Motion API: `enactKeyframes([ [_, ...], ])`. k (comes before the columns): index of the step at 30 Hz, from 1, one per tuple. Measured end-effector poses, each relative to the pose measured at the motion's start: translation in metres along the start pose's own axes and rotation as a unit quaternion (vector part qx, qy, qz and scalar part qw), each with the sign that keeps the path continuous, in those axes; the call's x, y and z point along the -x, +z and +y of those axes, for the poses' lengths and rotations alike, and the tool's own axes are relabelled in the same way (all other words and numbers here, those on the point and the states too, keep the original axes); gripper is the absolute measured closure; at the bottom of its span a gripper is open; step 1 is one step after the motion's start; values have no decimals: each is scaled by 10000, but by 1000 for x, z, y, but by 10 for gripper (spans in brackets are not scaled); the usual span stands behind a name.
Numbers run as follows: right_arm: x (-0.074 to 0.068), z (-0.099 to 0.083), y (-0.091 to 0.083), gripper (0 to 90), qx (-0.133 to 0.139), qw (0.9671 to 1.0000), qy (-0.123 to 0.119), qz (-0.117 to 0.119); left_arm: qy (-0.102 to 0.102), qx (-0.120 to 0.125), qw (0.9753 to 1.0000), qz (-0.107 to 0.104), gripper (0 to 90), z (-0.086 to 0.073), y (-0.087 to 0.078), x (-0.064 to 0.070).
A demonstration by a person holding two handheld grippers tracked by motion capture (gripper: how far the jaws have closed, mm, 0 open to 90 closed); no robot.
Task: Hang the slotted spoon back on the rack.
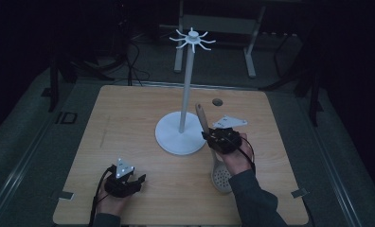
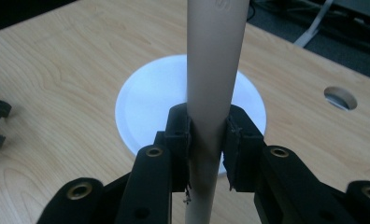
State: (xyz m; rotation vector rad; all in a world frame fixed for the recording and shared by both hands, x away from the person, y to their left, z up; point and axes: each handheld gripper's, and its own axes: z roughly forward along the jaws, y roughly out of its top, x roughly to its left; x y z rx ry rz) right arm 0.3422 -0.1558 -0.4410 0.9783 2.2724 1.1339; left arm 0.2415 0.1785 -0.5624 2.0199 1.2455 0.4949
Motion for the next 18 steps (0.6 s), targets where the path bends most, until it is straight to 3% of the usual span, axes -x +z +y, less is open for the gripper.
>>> enactKeyframes([
  [18,5,17,-10,734,490,9988,34,3,-5,7,10000,9,451,0,0,0],
])
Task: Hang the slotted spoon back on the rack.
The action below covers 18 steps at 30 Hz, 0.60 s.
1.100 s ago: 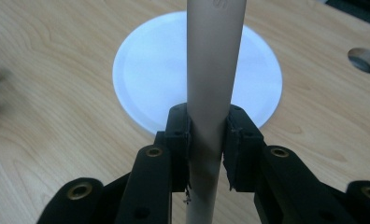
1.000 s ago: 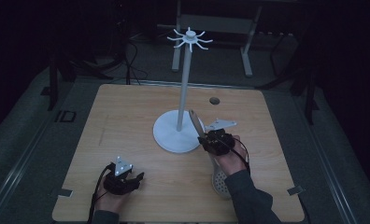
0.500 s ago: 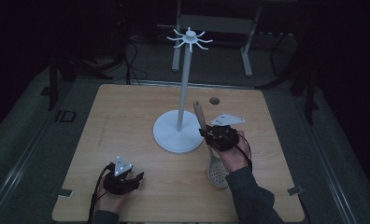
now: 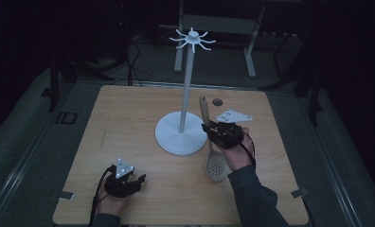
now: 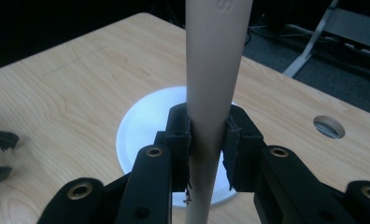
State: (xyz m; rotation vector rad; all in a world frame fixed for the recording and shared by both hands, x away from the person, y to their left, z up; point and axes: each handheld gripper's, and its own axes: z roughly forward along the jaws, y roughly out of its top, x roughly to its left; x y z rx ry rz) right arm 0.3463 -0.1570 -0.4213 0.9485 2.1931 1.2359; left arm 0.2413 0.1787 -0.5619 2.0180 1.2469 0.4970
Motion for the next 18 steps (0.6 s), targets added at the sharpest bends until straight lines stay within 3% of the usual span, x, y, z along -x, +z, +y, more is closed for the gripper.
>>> enactKeyframes([
  [18,11,16,-2,736,227,9993,258,115,0,12,10000,-6,451,0,0,0],
])
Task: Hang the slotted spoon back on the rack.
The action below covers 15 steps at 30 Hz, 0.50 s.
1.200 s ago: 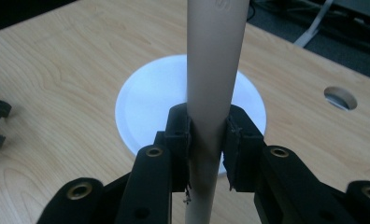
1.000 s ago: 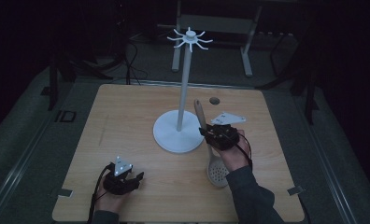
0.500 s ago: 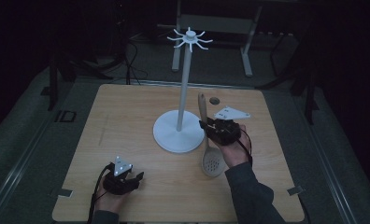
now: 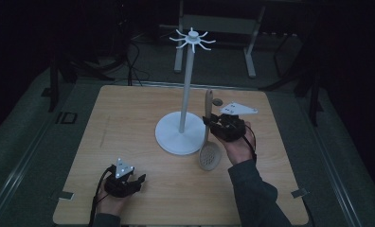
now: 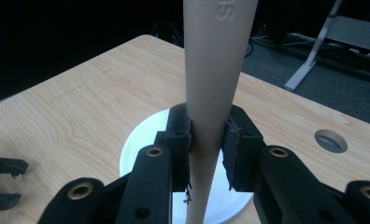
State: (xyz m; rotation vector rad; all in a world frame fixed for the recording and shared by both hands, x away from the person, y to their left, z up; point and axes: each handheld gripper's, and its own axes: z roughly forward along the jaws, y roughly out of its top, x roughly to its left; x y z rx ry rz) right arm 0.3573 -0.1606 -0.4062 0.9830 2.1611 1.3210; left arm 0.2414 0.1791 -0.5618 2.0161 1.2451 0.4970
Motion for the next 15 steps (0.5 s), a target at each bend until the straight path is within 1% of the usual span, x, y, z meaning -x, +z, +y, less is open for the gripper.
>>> enactKeyframes([
  [7,1,8,-1,736,88,10000,0,2,-12,4,10000,-5,450,0,0,0],
  [10,3,10,-2,736,119,9999,46,6,-15,9,10000,-5,450,0,0,0],
  [15,5,16,-3,736,167,9998,55,-8,-27,17,10000,1,450,0,0,0],
])
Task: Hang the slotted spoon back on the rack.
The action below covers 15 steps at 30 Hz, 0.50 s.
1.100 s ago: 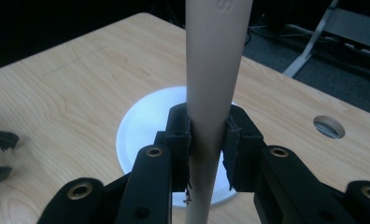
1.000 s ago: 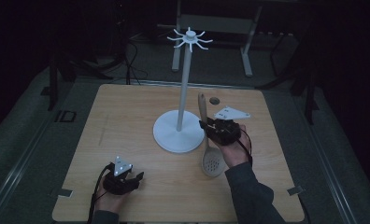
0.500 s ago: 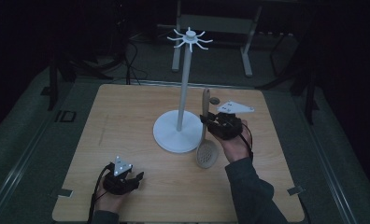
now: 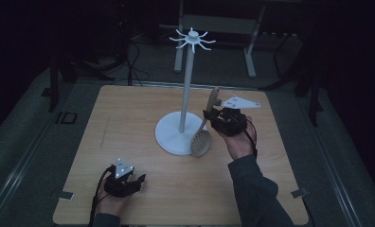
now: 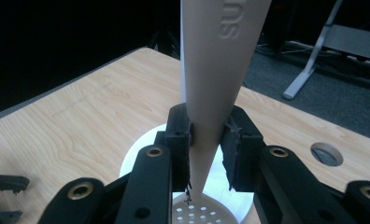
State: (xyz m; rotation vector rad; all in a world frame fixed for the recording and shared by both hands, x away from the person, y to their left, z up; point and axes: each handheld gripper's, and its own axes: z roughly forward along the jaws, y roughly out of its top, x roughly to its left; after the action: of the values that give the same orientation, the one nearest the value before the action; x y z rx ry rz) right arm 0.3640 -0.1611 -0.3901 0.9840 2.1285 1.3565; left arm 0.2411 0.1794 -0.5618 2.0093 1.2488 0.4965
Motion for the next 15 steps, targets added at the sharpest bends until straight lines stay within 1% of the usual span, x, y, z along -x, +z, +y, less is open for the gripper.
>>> enactKeyframes([
  [7,5,13,-4,736,117,9999,-8,-34,-2,-7,10000,1,450,0,0,0],
  [15,7,19,-6,735,185,9998,8,-59,-22,2,10000,1,450,0,0,0],
])
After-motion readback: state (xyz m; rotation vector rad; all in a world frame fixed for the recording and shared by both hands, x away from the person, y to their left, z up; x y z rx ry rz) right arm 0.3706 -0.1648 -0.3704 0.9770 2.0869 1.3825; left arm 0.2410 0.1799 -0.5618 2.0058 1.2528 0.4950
